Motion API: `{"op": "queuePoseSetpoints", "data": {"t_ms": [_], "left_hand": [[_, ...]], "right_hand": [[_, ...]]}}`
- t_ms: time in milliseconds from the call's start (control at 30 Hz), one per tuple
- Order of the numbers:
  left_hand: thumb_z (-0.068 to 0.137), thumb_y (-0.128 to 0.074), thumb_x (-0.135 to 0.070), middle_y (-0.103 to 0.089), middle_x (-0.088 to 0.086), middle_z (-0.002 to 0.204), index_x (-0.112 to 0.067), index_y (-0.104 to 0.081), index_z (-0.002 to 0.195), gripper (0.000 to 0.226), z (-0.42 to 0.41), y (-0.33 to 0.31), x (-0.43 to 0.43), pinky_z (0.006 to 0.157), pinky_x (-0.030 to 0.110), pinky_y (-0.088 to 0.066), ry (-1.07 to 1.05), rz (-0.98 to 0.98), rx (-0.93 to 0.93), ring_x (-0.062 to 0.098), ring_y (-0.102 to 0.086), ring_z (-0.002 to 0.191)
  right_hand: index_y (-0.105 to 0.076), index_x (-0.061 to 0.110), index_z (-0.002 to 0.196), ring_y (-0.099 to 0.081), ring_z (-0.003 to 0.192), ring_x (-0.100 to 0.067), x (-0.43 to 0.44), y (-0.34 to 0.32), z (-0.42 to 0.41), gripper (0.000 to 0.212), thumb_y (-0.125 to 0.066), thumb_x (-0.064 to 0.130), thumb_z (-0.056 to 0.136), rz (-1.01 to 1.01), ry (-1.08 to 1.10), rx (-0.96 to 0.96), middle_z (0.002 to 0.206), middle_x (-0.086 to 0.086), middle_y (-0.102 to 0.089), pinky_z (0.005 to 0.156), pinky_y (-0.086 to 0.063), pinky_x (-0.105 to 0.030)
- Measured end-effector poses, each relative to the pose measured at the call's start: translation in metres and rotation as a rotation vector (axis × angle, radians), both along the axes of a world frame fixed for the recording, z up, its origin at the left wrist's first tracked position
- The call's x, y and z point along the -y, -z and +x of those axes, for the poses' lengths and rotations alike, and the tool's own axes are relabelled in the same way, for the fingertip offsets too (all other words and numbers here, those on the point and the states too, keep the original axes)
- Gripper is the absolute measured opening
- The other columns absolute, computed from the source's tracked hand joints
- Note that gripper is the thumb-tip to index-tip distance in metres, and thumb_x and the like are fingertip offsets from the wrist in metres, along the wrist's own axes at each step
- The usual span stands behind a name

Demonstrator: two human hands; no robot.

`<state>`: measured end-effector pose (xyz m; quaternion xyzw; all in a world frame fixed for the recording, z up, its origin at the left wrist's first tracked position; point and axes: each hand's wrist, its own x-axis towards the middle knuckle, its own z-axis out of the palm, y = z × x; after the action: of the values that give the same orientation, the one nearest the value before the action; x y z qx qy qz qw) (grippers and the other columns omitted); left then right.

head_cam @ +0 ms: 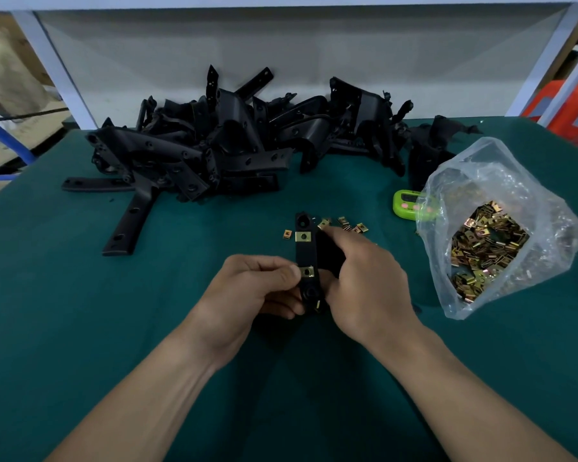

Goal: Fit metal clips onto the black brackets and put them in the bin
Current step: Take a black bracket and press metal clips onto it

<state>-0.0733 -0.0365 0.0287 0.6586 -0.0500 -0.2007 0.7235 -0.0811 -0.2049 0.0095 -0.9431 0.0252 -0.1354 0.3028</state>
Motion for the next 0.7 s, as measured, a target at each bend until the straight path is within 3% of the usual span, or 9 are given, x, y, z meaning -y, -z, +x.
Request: {"op": "queuePoseSetpoints", "data": {"t_ms": [133, 333, 567, 700], "left_hand": [[0.097, -0.062, -0.010, -0.071, 0.013, 0.073, -0.011, -0.076, 0.070, 0.031, 0.0009, 0.0018, -0.0040, 0.056, 0.022, -0.053, 0.037, 0.052, -0.009, 0.018, -0.065, 0.059], [0.085, -0.068, -0.032, -0.072, 0.010, 0.075, -0.015, -0.076, 0.070, 0.024, 0.0013, -0.0013, -0.0052, 0.056, 0.021, -0.052, 0.096, 0.034, -0.041, 0.015, -0.065, 0.060], [0.081, -0.073, -0.034, -0.071, 0.011, 0.076, -0.017, -0.078, 0.079, 0.018, 0.0040, 0.0031, -0.0046, 0.055, 0.021, -0.051, 0.064, -0.012, -0.021, 0.015, -0.062, 0.058], [0.082, -0.071, -0.035, -0.070, 0.008, 0.073, -0.019, -0.076, 0.071, 0.019, 0.0043, 0.0047, -0.0028, 0.055, 0.020, -0.050, 0.056, 0.001, 0.003, 0.013, -0.062, 0.057]], "right_hand": [[-0.059, 0.035, 0.124, -0.064, 0.098, -0.024, 0.0003, -0.0010, 0.0003, 0.044, -0.075, 0.020, 0.087, -0.039, -0.020, -0.004, 0.111, 0.009, -0.068, 0.075, -0.044, -0.037], [-0.060, 0.036, 0.120, -0.062, 0.097, -0.022, 0.0016, -0.0014, -0.0005, 0.040, -0.074, 0.023, 0.086, -0.017, -0.044, 0.001, 0.108, 0.011, -0.068, 0.075, -0.045, -0.037], [-0.059, 0.037, 0.126, -0.064, 0.099, -0.023, 0.0015, 0.0006, 0.0014, 0.047, -0.076, 0.021, 0.085, -0.006, -0.017, 0.039, 0.112, 0.011, -0.069, 0.073, -0.039, -0.034], [-0.057, 0.039, 0.124, -0.064, 0.097, -0.023, 0.0021, 0.0013, 0.0030, 0.047, -0.075, 0.021, 0.085, -0.027, 0.002, 0.013, 0.110, 0.012, -0.068, 0.072, -0.040, -0.035]]}}
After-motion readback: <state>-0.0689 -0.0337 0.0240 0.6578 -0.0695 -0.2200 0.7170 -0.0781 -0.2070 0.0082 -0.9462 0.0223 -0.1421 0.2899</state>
